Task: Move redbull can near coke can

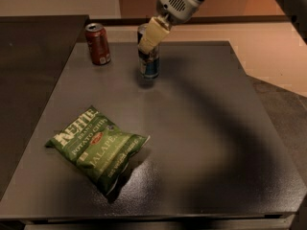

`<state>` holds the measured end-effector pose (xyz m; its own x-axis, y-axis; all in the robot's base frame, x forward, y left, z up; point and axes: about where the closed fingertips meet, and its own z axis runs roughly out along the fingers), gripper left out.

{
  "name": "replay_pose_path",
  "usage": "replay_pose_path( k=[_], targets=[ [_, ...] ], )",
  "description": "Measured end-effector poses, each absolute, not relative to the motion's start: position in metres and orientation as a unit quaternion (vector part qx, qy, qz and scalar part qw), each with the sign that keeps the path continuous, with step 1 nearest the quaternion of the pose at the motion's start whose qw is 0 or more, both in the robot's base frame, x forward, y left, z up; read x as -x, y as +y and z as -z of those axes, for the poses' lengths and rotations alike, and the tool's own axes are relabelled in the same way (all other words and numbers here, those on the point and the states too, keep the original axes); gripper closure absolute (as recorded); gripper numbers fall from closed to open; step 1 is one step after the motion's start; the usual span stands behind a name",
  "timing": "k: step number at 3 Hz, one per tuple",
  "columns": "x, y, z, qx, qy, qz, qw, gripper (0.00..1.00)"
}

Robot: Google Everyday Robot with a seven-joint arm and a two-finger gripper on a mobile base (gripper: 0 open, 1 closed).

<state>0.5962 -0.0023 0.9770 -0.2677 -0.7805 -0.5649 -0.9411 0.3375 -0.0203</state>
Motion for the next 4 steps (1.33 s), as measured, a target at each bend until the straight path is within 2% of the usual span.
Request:
replay_pose_path(
  k=[4],
  targets=[
    [-0.691, 0.070, -0.950, 0.504, 0.808, -0.175, 0.249, 1.00]
  ],
)
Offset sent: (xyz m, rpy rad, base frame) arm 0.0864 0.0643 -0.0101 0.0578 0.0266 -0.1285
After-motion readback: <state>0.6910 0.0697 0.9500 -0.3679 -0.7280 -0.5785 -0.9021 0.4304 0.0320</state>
